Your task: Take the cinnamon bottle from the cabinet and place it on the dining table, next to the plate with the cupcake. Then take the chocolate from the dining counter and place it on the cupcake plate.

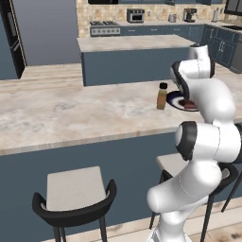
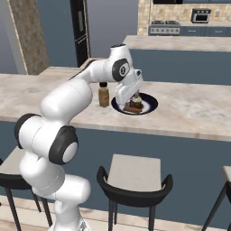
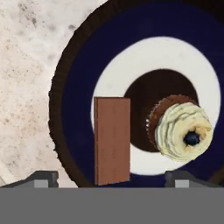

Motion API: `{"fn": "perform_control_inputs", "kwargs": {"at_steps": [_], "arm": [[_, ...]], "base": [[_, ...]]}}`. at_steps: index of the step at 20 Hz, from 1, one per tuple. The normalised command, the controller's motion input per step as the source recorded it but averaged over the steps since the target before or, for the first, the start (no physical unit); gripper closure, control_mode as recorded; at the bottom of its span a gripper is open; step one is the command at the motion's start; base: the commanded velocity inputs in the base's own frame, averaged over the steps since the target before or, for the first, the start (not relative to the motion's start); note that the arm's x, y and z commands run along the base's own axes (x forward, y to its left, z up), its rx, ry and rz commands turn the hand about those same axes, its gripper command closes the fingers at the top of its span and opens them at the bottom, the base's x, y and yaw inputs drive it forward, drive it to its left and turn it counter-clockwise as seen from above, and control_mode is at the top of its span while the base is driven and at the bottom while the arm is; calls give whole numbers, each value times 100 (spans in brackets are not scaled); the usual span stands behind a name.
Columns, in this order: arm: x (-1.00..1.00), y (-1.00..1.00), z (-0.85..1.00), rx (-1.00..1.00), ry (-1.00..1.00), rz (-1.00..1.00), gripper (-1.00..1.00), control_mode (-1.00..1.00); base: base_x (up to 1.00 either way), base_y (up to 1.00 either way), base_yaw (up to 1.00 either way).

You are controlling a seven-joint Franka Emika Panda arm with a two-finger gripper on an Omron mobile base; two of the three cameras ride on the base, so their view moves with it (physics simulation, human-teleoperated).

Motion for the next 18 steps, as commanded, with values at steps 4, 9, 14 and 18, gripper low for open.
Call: {"fn": "perform_control_inputs", "kwargs": {"at_steps": [4,9,14,18], "arm": [[-31,34,95,0,0,0,-100,-100],[-51,92,77,-12,0,3,-100,-100],[-62,100,55,-21,-1,14,-100,-100],[-61,100,16,-31,0,22,-100,-100]], "base": [[0,0,0],[0,0,0],[0,0,0],[0,0,0]]}}
